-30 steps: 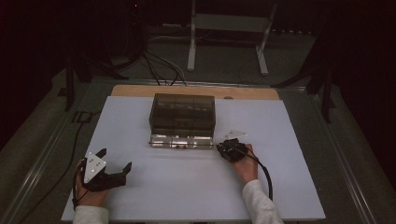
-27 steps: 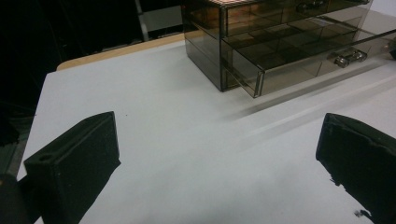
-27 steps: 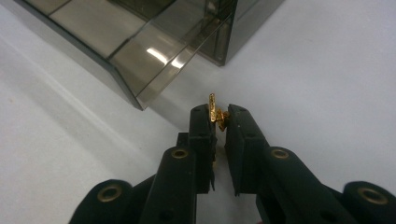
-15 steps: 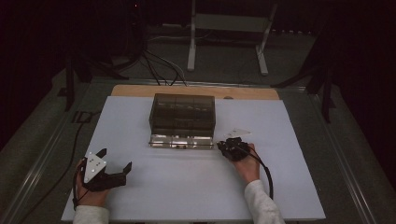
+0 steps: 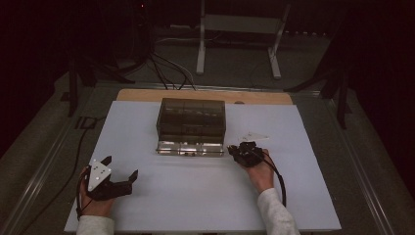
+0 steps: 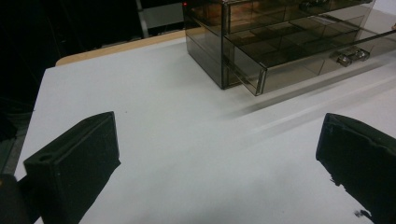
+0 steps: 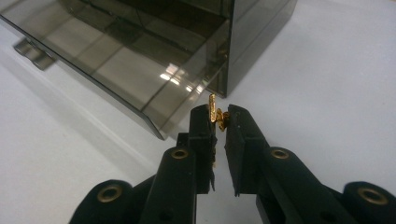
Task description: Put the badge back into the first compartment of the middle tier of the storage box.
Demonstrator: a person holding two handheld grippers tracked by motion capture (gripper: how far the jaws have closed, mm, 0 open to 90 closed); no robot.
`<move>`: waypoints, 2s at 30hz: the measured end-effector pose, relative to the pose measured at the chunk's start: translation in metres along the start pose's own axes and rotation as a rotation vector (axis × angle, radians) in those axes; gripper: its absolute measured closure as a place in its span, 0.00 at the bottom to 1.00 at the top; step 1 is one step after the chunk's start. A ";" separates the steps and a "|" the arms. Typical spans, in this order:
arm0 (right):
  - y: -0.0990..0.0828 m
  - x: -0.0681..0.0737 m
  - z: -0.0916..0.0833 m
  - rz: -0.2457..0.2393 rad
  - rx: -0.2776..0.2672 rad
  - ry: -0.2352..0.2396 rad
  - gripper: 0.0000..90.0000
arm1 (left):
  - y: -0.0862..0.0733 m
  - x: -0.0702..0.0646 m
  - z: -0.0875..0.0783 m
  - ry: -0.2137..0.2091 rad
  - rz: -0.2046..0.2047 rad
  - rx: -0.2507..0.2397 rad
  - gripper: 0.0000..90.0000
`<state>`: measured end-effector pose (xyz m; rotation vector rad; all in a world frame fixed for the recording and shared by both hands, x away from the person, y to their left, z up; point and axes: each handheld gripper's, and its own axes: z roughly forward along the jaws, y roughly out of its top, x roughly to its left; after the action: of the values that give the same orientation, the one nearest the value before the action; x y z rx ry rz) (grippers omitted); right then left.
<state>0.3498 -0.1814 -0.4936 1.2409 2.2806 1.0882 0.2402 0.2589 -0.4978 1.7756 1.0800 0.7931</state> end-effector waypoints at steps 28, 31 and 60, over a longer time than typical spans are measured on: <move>0.027 0.010 -0.010 0.042 -0.067 0.057 0.91 | -0.001 0.001 0.001 -0.003 -0.008 0.011 0.01; 0.030 0.011 -0.011 0.043 -0.076 0.065 0.91 | -0.001 0.001 0.002 -0.003 -0.006 0.015 0.01; 0.054 0.033 -0.006 0.046 -0.119 0.141 0.91 | -0.001 0.001 0.002 -0.010 -0.011 0.018 0.01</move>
<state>0.3586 -0.1395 -0.4465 1.2098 2.2599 1.3473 0.2423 0.2598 -0.4998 1.7852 1.0929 0.7691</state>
